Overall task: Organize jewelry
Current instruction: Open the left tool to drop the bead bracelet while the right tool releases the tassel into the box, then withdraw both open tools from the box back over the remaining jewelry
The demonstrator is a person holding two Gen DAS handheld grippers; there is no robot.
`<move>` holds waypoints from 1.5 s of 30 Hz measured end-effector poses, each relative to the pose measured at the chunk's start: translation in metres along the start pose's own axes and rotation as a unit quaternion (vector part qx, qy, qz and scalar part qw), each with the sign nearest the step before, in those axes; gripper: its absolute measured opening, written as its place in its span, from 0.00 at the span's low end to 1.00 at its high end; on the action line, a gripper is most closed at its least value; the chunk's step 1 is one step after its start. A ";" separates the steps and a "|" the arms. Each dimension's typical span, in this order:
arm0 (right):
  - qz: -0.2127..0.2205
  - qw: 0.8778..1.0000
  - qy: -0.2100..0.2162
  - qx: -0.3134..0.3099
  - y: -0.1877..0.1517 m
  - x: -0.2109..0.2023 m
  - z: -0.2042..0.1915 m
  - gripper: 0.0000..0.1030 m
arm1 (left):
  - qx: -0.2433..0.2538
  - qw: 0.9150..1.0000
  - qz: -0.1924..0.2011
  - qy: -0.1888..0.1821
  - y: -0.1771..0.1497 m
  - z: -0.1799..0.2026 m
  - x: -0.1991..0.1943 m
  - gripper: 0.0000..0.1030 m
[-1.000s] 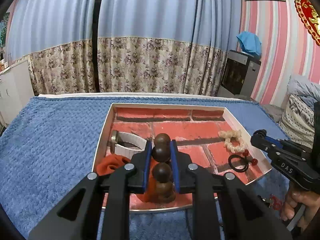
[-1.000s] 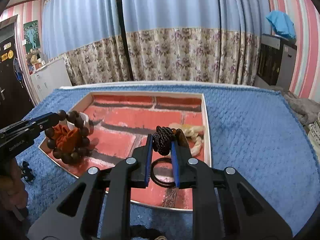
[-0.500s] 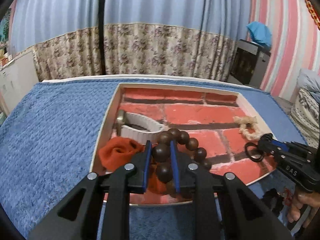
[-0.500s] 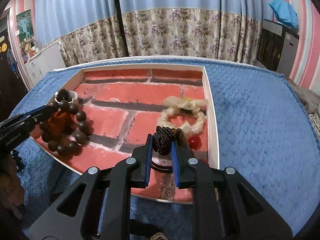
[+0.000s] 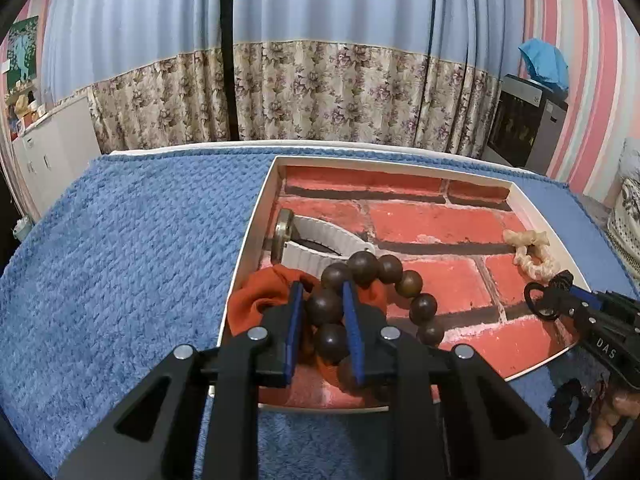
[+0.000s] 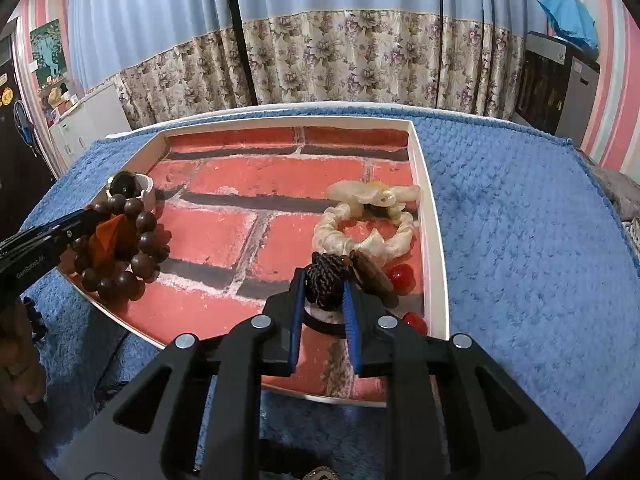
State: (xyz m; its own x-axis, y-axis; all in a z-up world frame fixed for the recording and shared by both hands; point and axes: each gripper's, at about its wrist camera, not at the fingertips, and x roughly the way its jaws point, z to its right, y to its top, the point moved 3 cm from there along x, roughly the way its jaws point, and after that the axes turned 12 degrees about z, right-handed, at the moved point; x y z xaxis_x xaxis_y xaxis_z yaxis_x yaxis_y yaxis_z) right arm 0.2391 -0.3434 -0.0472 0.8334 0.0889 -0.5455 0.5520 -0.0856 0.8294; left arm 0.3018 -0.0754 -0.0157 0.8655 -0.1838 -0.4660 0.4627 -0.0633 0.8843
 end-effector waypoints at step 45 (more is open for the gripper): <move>0.110 0.990 -0.078 0.039 0.023 -0.134 0.073 0.55 | 0.022 0.994 0.087 0.067 0.027 -0.070 -0.108 0.57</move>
State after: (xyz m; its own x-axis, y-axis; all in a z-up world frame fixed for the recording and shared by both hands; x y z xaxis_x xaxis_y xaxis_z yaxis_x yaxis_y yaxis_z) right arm 0.1416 -0.4299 0.0360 0.9241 -0.0947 -0.3702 0.3524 -0.1633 0.9215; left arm 0.2343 0.0115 0.0563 0.9507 -0.0643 -0.3035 0.2977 -0.0855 0.9508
